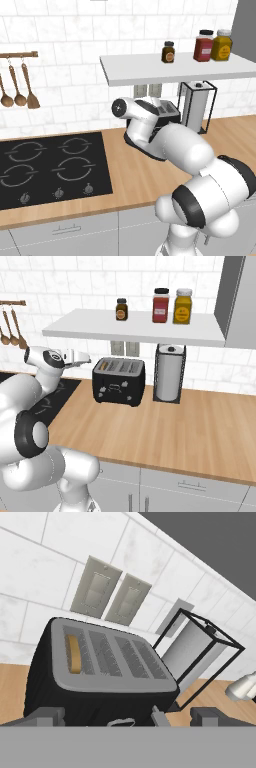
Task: Start the toaster. Once the lever pops up, take the bread to the plate on the dining counter.
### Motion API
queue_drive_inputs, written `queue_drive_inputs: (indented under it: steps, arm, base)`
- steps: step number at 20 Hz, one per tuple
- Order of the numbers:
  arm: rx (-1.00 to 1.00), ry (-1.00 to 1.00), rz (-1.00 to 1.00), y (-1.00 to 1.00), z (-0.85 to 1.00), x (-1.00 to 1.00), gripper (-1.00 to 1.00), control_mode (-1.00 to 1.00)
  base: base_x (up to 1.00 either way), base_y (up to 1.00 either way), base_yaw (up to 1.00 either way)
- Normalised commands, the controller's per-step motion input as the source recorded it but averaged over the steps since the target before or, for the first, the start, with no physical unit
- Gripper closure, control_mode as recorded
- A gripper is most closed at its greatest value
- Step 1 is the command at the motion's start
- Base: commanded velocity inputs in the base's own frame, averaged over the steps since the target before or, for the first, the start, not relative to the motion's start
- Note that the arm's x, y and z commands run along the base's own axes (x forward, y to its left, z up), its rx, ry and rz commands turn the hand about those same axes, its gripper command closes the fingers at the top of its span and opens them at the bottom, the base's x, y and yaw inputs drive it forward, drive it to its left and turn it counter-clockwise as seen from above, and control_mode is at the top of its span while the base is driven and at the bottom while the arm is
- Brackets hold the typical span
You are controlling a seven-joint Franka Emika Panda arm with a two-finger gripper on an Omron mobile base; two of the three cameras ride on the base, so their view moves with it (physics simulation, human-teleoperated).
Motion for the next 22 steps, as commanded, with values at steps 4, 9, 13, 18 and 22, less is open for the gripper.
queue_drive_inputs:
  steps: [4, 9, 13, 18, 22]
  arm:
    - [0.0, 0.0, 0.0, 0.0, 0.0, 0.0, -1.0, -1.0]
    - [0.0, 0.0, 0.0, 0.0, 0.0, 0.0, -1.0, -1.0]
    - [0.0, 0.0, 0.0, 0.0, 0.0, 0.0, -1.0, -1.0]
    - [0.0, 0.0, 0.0, 0.0, 0.0, 0.0, -1.0, -1.0]
    - [0.0, 0.0, 0.0, 0.0, 0.0, 0.0, -1.0, -1.0]
  base:
    - [0.0, 0.0, 0.0]
    - [0.0, 0.0, 0.0]
    - [0.0, 0.0, 0.0]
    - [0.0, 0.0, 0.0]
    - [0.0, 0.0, 0.0]
